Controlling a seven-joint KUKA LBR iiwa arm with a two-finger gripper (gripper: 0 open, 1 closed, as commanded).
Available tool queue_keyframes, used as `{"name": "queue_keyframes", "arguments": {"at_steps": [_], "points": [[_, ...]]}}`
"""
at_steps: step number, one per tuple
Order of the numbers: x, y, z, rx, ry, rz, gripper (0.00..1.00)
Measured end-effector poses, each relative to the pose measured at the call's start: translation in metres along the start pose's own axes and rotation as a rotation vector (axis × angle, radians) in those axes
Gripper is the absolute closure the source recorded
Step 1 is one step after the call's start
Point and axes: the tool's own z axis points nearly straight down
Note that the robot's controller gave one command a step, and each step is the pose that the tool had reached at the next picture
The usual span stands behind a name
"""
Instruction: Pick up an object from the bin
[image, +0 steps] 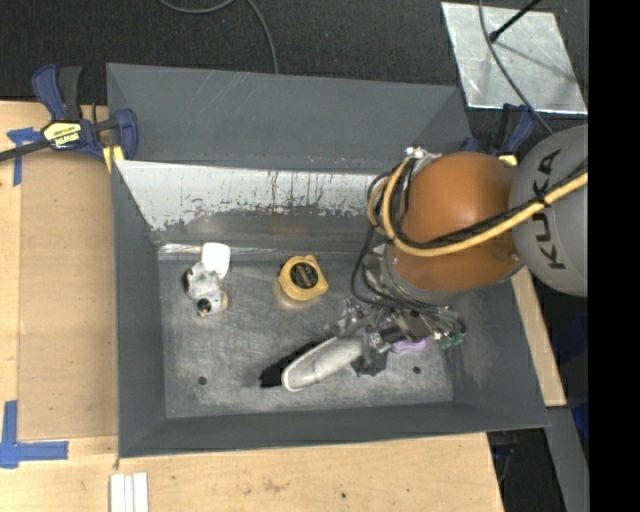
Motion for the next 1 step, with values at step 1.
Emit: {"name": "queue_keyframes", "arguments": {"at_steps": [1], "points": [[-0.0075,0.0014,-0.0322,0.0,0.002,-0.003,1.0]]}}
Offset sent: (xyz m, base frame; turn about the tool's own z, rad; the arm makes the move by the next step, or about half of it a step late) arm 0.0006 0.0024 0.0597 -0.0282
